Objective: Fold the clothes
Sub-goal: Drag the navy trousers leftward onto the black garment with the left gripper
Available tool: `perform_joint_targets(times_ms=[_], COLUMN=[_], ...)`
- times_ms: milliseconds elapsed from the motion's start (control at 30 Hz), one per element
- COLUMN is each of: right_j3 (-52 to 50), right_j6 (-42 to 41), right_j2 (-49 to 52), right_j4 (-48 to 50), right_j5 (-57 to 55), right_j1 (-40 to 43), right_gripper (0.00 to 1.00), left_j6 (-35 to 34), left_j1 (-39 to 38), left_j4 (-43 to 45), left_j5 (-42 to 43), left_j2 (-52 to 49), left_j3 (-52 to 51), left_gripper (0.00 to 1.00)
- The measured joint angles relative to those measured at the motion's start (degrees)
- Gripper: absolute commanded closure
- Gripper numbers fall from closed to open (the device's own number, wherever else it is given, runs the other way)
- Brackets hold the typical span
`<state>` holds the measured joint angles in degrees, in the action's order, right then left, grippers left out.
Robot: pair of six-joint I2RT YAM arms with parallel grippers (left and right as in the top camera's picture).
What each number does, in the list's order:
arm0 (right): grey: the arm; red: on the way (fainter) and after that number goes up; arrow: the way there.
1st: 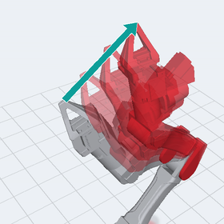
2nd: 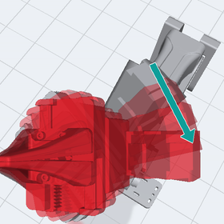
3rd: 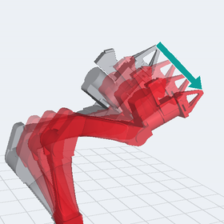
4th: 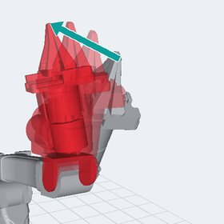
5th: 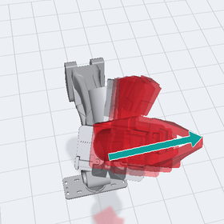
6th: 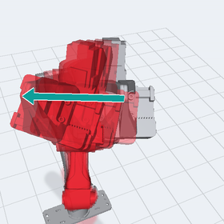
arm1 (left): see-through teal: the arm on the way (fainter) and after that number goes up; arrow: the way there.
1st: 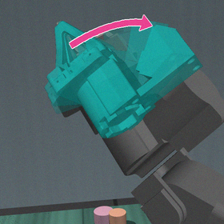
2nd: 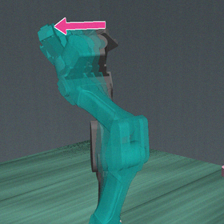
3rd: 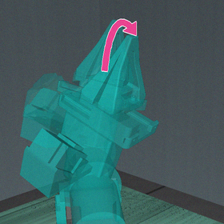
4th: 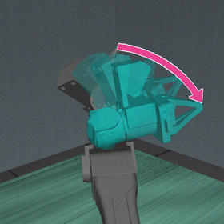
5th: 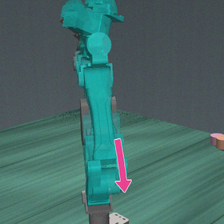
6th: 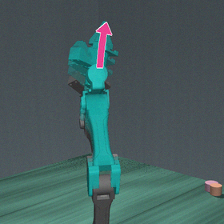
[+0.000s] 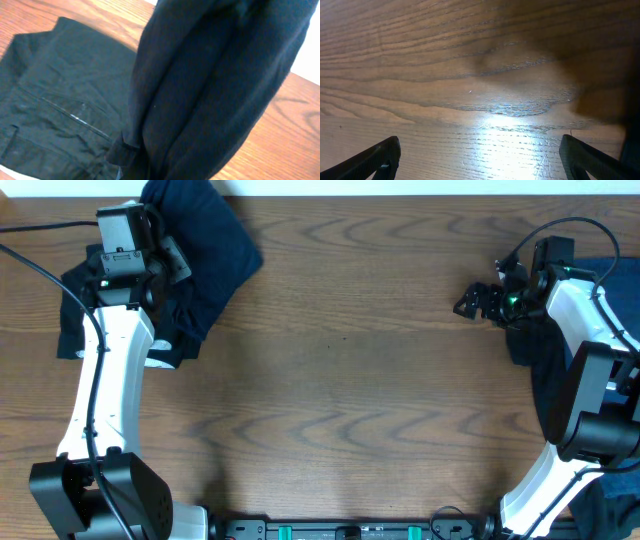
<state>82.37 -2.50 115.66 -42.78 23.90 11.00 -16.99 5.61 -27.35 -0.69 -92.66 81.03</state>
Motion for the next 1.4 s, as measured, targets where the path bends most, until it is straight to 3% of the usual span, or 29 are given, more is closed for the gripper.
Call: perform_joint_targets(times_ms=[633, 1033, 1400], right_j3=[0.00, 0.00, 0.00], right_j6=[0.00, 0.00, 0.00], right_j2=[0.00, 0.00, -0.02], right_j4=[0.00, 0.00, 0.00], right_j5=[0.02, 0.00, 0.00], right_j1=[0.00, 0.00, 0.00], right_gripper=[0.01, 0.01, 0.01], left_j6=[-2.69, -2.73, -2.21], left_j1=[1.92, 7.15, 13.62], left_j4=[-0.63, -2.45, -2.82], left_j5=[1.49, 1.90, 2.03], left_j2=[0.59, 3.13, -1.44], left_j3=[0.02, 0.42, 0.42], left_gripper=[0.95, 0.94, 0.94])
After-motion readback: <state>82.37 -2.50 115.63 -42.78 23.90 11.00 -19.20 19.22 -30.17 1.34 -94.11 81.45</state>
